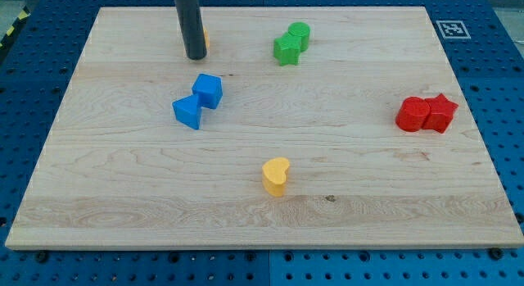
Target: Push the yellow hexagon to the top left
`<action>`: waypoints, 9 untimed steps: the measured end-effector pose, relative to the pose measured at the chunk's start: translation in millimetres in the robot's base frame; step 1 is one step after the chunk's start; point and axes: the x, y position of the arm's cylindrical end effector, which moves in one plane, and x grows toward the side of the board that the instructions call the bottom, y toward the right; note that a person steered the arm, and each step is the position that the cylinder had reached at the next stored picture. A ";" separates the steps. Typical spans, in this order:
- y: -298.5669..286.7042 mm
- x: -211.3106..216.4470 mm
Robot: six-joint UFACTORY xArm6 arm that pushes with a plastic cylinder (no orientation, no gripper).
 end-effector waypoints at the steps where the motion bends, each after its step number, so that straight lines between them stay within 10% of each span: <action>1: -11.4 -17.8; 3: 79.2 -11.8; 9: -38.2 -65.1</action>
